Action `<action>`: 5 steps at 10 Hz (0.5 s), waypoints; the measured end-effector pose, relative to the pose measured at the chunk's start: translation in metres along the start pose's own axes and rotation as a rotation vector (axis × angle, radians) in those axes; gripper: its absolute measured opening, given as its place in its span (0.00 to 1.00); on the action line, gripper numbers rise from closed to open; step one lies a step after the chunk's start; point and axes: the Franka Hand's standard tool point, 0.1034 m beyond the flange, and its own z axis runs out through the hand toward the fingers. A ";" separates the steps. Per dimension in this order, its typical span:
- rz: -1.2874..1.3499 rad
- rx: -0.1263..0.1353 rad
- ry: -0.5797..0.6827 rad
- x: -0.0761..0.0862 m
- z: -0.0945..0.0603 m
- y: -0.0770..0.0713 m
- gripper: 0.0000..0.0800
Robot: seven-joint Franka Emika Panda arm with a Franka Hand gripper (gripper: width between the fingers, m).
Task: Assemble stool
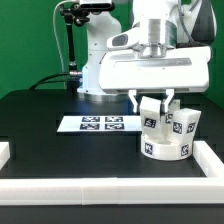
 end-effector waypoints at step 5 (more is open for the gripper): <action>0.002 -0.004 -0.044 -0.001 0.003 0.004 0.78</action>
Offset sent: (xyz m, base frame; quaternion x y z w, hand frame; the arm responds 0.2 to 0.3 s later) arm 0.0000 0.0000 0.0000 0.0000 0.0000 0.0000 1.0000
